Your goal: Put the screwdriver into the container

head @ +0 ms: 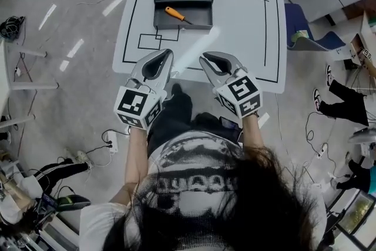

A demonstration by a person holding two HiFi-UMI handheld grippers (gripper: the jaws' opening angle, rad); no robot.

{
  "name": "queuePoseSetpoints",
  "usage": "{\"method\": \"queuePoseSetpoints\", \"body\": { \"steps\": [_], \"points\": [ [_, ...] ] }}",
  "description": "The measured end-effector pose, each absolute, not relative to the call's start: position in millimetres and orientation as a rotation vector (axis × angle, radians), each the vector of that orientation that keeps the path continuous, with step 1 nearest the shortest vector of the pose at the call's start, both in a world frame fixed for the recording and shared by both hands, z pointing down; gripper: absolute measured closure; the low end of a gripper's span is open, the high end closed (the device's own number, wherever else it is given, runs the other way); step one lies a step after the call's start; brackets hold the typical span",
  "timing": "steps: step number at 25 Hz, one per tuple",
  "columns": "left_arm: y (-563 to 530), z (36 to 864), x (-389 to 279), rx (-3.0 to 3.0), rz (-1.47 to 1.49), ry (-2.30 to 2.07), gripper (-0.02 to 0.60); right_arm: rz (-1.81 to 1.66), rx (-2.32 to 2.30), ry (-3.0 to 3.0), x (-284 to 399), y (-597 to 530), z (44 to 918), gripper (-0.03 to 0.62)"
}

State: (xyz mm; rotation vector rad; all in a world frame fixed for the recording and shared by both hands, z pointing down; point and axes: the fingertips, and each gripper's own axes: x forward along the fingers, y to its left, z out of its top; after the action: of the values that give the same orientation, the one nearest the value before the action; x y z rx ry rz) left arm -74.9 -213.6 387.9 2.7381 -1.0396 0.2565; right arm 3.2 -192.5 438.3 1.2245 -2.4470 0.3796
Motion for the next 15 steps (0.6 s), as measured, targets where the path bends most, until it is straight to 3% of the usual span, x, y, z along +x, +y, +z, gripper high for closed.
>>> {"method": "queuePoseSetpoints", "body": {
  "steps": [15],
  "points": [
    [-54, 395, -37, 2.727, 0.278, -1.065, 0.581, 0.346, 1.196, -2.548, 24, -43, 424, 0.595]
  ]
}}
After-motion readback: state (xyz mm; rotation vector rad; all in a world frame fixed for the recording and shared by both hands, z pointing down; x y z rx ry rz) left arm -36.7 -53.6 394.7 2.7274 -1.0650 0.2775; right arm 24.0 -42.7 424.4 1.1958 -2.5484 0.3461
